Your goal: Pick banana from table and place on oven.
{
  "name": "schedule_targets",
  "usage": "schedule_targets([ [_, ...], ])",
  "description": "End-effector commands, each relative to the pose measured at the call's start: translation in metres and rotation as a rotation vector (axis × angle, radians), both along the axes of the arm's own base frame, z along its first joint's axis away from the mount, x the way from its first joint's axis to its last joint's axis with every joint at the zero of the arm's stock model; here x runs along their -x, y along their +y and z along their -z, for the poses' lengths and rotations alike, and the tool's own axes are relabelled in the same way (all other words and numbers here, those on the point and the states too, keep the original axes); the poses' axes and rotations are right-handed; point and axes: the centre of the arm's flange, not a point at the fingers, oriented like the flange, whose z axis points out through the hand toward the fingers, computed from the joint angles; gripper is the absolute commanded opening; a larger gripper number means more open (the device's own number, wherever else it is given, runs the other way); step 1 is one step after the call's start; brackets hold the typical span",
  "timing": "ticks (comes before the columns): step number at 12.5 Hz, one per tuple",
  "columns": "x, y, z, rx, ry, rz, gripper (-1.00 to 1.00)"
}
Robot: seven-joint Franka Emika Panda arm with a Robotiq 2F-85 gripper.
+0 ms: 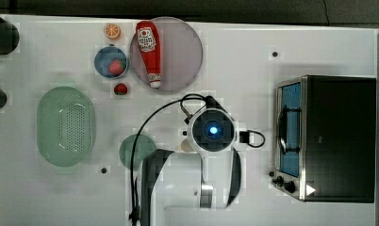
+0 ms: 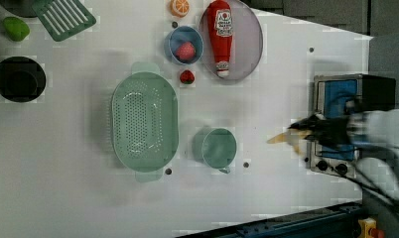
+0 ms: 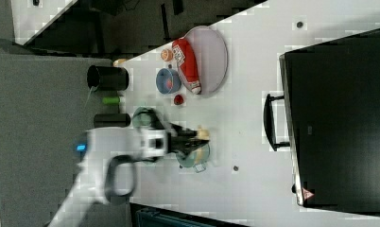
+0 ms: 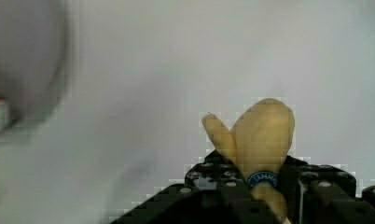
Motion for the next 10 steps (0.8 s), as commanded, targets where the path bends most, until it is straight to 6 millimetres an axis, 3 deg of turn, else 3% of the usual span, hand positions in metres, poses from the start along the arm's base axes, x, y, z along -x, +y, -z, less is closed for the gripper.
schedule_targets([
  [1, -0.009, -0.012, -0.132, -0.01, -0.08, 0.035, -0.43],
  [3, -0.002, -0.034, -0.179, -0.015, -0.056, 0.071, -0.43],
  [5, -0.002, -0.068, -0.21, -0.018, -0.065, 0.115, -0.43],
  [7, 0.0, -0.116, -0.215, -0.024, -0.063, 0.147, -0.43],
  [10, 0.006, -0.2, -0.19, 0.005, -0.054, 0.077, -0.43],
])
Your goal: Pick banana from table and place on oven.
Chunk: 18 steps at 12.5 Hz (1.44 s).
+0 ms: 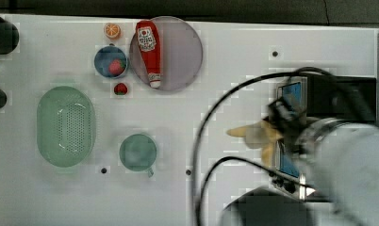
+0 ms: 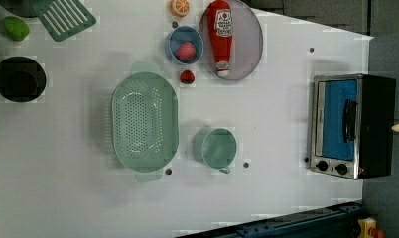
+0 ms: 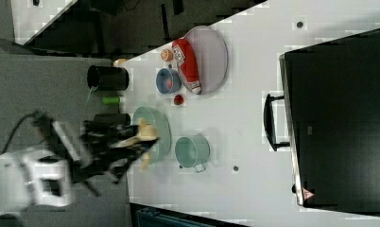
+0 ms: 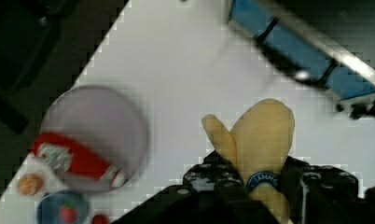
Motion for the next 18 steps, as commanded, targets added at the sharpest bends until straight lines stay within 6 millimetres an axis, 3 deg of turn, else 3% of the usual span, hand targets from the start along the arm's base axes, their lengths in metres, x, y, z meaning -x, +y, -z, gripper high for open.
schedule_targets([
  [1, -0.002, -0.088, 0.084, 0.05, 0.136, -0.114, -0.43],
  [3, -0.002, -0.139, 0.111, 0.114, 0.108, -0.198, -0.43],
  [5, -0.002, -0.176, 0.139, 0.169, 0.126, -0.257, -0.43],
  [8, -0.009, -0.201, 0.164, 0.201, 0.176, -0.339, -0.43],
  [9, -0.01, -0.205, 0.172, 0.195, 0.192, -0.365, -0.33],
  [11, -0.01, -0.212, 0.183, 0.199, 0.199, -0.378, 0.1],
  [15, -0.011, -0.21, 0.178, 0.203, 0.19, -0.383, 0.98],
  [18, -0.02, -0.183, 0.14, 0.204, 0.144, -0.43, 1.0],
])
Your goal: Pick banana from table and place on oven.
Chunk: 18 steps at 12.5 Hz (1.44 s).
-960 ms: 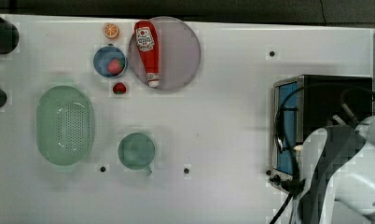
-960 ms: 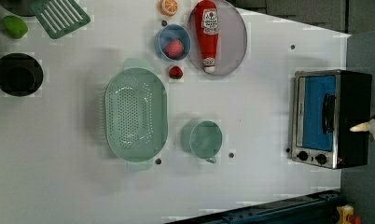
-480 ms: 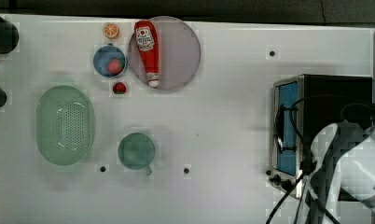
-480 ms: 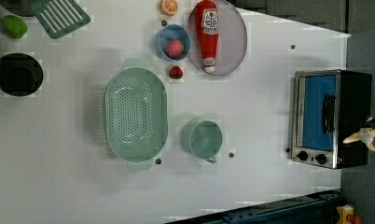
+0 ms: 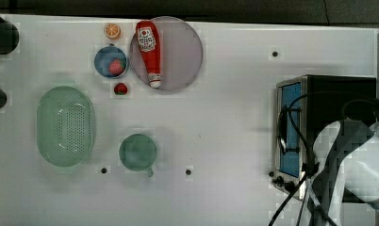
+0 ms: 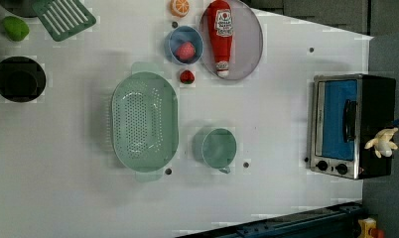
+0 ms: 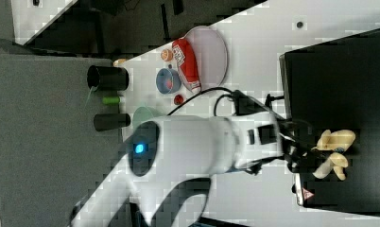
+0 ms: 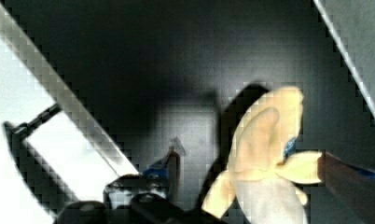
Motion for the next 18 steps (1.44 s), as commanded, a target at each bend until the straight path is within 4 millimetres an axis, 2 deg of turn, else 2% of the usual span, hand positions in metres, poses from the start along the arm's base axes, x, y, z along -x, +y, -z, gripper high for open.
schedule_targets([
  [1, -0.022, 0.041, -0.076, -0.004, -0.109, -0.097, 1.0],
  [3, -0.03, 0.093, -0.106, -0.051, -0.126, -0.037, 1.0],
  [5, -0.036, 0.156, -0.129, -0.09, -0.109, 0.054, 1.0],
  [8, -0.044, 0.252, -0.158, -0.094, -0.124, 0.197, 1.0],
  [10, -0.046, 0.304, -0.173, -0.087, -0.155, 0.259, 1.0],
  [12, -0.039, 0.334, -0.176, -0.086, -0.12, 0.268, 1.0],
  [13, -0.036, 0.342, -0.178, -0.083, -0.11, 0.271, 1.0],
  [18, -0.032, 0.338, -0.184, -0.084, -0.123, 0.281, 1.0],
])
